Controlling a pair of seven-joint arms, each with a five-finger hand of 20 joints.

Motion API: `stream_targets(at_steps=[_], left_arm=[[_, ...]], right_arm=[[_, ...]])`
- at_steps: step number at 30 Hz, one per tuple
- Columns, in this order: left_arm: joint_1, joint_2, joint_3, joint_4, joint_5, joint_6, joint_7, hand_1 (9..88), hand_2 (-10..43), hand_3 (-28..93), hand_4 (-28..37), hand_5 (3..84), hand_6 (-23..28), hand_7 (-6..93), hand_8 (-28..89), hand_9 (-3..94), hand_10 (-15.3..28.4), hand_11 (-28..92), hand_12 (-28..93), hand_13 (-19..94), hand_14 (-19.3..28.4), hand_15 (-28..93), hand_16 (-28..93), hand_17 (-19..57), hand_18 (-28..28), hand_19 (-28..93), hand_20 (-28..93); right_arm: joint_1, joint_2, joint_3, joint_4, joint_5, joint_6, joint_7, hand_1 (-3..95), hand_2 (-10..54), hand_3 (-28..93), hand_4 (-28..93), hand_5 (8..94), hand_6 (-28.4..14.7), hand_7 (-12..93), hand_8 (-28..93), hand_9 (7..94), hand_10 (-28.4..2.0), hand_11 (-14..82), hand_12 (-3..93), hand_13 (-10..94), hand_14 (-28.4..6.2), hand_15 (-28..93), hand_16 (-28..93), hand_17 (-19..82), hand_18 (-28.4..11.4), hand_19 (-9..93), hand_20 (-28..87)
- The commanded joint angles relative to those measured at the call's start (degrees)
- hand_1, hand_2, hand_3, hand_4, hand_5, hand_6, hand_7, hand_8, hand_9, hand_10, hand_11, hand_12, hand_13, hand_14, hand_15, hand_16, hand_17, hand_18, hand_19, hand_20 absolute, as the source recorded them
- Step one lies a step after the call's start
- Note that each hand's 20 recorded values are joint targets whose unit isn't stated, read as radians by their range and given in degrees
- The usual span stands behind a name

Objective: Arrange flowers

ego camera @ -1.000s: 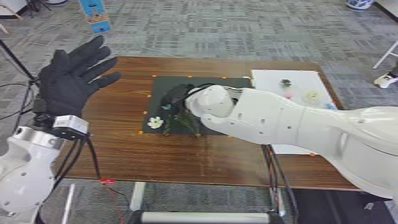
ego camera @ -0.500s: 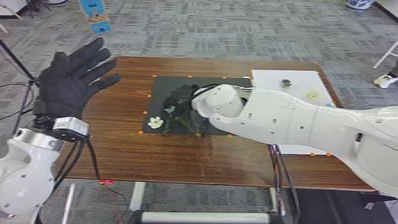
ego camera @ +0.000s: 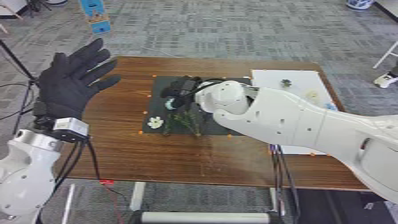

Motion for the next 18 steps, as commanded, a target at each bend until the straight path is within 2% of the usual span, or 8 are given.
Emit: stream_targets(at_steps=[1,4,7,10,13,15,17,18], left_arm=[[1.83,-1.72,-0.49,-0.90,0.03,0.35,-0.18,21.8,-2.8,63,-28.3,28.6,3.1,13.9,-8,24.4,11.5,13,16,20,14.7,14,4,-9.4,26.4,42,0],[2.45,-2.45,-0.88,-0.93,-0.08,0.71,-0.68,21.7,-2.9,63,-28.3,28.6,3.1,13.9,-8,24.4,11.5,13,16,20,14.7,14,4,-9.4,26.3,43,0],[4.27,-3.14,-2.15,-1.59,0.01,1.03,-0.73,21.5,-3.0,63,-28.3,28.6,3.1,14.0,-8,24.5,11.4,13,16,20,14.7,14,4,-9.4,26.4,43,0],[5.91,-3.69,-2.99,-1.69,0.02,1.37,-1.11,21.2,-3.3,64,-28.3,28.6,3.2,14.0,-8,24.4,11.4,13,16,20,14.6,14,4,-9.4,26.4,43,0],[7.93,-4.70,-4.22,-1.93,0.57,2.02,-1.77,21.2,-4.4,64,-28.3,28.5,3.1,13.9,-8,23.8,11.2,13,16,20,14.6,14,4,-9.4,26.5,43,0],[11.34,-5.92,-5.91,-3.09,1.00,3.09,-1.92,21.2,-5.3,64,-28.3,28.0,2.9,13.9,-8,22.8,11.0,13,16,19,14.5,13,4,-9.3,26.7,43,0],[13.92,-7.34,-7.33,-3.96,1.80,4.27,-2.68,21.7,-6.4,64,-28.3,27.3,2.8,13.9,-8,21.0,10.4,12,16,18,14.5,13,4,-9.5,27.0,43,0],[14.97,-7.92,-7.70,-4.42,1.54,5.52,-2.65,21.8,-6.7,63,-28.3,26.8,2.8,13.9,-8,20.1,10.3,12,16,17,14.5,12,4,-9.7,27.1,43,0]], right_arm=[[-1.96,3.74,5.00,-5.21,-1.37,1.15,-0.39,20.8,17.3,93,-1,31.2,2.1,15,-13,76.0,-11.8,65.4,37.1,81,-6.2,91,38,48,-23.9,93,66],[-5.92,8.24,9.90,-10.01,-1.93,2.74,-0.99,19.2,18.1,93,-5,31.2,1.4,15,-13,75.7,-12.0,68.1,32.3,80,-6.2,91,38,48,-23.9,93,66],[-10.50,13.30,15.07,-14.60,-1.02,7.40,-2.34,18.6,17.6,93,-7,32.4,0.4,14,-12,74.8,-12.2,68.3,31.4,79,-7.0,90,38,46,-24.0,93,64],[-15.96,18.24,21.64,-19.09,3.69,11.41,-2.68,19.0,15.5,91,-10,34.9,0.3,14,-11,72.5,-12.3,65.7,29.8,76,-7.9,89,38,42,-24.4,93,61],[-22.43,22.32,29.17,-23.17,6.04,14.66,-1.77,18.9,9.4,88,-15,40.4,0.3,14,-11,69.4,-12.2,56.0,27.2,73,-9.0,89,37,39,-24.5,93,58],[-29.00,23.74,36.34,-26.07,6.81,14.76,-1.13,19.3,7.8,87,-18,42.7,0.3,14,-11,68.7,-12.1,48.7,26.9,73,-9.2,89,37,39,-24.5,93,57],[-34.49,24.74,41.69,-28.09,8.90,16.19,-1.34,20.0,4.2,83,-21,47.4,-0.2,15,-10,67.4,-11.9,31.7,24.1,72,-9.5,89,36,38,-24.5,93,57],[-36.82,25.11,43.64,-28.73,10.12,17.54,-1.34,20.6,4.3,83,-21,48.0,-0.3,15,-11,66.7,-11.8,28.3,23.3,72,-9.6,89,36,38,-24.4,93,56]])
